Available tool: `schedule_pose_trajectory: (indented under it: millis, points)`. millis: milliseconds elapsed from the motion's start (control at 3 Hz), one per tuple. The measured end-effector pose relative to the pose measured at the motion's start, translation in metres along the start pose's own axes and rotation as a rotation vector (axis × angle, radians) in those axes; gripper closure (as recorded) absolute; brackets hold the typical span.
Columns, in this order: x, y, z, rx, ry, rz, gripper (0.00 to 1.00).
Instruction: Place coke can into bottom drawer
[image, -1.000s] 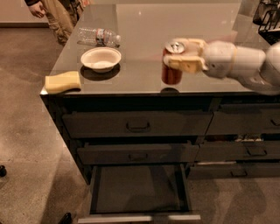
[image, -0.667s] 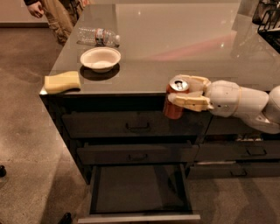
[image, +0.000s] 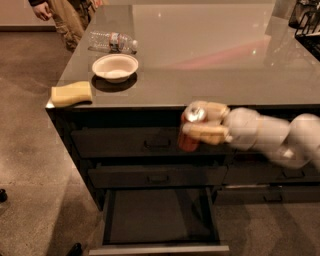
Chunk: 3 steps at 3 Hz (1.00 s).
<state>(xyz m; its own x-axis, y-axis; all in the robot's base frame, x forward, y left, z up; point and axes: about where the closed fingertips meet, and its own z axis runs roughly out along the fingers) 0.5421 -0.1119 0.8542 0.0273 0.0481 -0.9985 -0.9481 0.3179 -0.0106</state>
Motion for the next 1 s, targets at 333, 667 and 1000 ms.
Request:
schedule_pose_trajectory:
  millis: [333, 667, 1000]
  points:
    - [0.094, 0.043, 0.001, -0.042, -0.075, 0.041, 1.0]
    - [0.171, 0.067, -0.016, -0.067, -0.165, 0.028, 1.0]
    - [0.194, 0.072, -0.014, -0.07, -0.211, 0.055, 1.0]
